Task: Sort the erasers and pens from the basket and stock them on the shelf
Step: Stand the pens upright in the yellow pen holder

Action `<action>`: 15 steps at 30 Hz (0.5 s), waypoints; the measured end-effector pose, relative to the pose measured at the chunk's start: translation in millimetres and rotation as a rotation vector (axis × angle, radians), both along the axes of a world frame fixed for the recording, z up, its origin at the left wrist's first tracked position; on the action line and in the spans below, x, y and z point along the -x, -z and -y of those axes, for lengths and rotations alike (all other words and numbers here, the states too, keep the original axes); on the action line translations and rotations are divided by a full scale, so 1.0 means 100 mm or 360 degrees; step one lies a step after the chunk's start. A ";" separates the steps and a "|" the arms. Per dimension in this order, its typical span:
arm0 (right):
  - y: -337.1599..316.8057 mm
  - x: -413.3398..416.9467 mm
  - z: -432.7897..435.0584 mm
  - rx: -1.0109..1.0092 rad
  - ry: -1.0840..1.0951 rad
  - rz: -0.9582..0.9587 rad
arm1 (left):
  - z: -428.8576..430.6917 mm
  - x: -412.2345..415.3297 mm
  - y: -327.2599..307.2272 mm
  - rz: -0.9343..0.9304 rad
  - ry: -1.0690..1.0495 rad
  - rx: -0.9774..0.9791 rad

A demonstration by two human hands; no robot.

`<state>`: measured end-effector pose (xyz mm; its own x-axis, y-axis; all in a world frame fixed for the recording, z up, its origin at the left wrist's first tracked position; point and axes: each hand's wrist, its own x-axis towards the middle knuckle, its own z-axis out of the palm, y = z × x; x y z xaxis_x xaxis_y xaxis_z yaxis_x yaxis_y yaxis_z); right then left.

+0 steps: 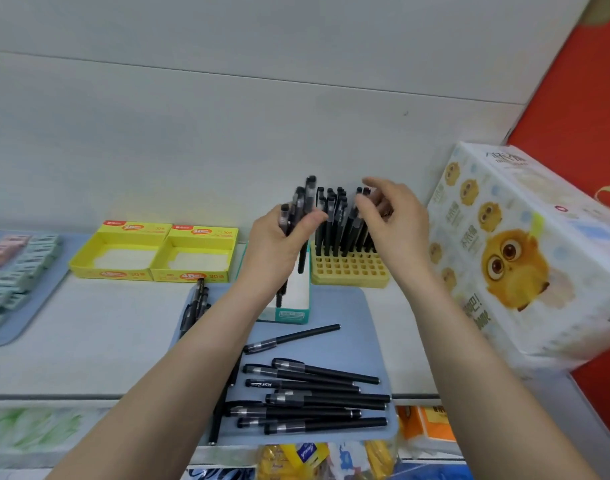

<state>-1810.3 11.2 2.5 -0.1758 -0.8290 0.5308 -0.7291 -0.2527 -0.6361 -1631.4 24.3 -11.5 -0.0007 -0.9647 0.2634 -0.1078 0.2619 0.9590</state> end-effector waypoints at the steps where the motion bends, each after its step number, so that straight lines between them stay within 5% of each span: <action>1: -0.06 -0.06 -0.05 -0.0014 -0.0167 0.0175 | 0.00 0.01 0.00 0.0119 0.0032 0.0018; 3: -0.14 -0.15 -0.14 -0.0133 -0.0514 0.0394 | 0.01 0.04 -0.02 0.0305 0.0104 0.0045; 9: -0.18 -0.08 -0.23 -0.0391 -0.0857 0.0734 | 0.04 0.07 -0.05 0.0398 0.0242 -0.0001; 15: -0.10 -0.06 -0.22 -0.0398 -0.0764 0.0763 | 0.08 0.10 0.03 0.0408 0.0264 -0.0036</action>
<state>-1804.1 32.9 12.6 0.0723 -0.9599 0.2707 -0.2005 -0.2799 -0.9389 -1641.3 16.4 -14.3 -0.2225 -0.9515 0.2126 -0.3045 0.2750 0.9120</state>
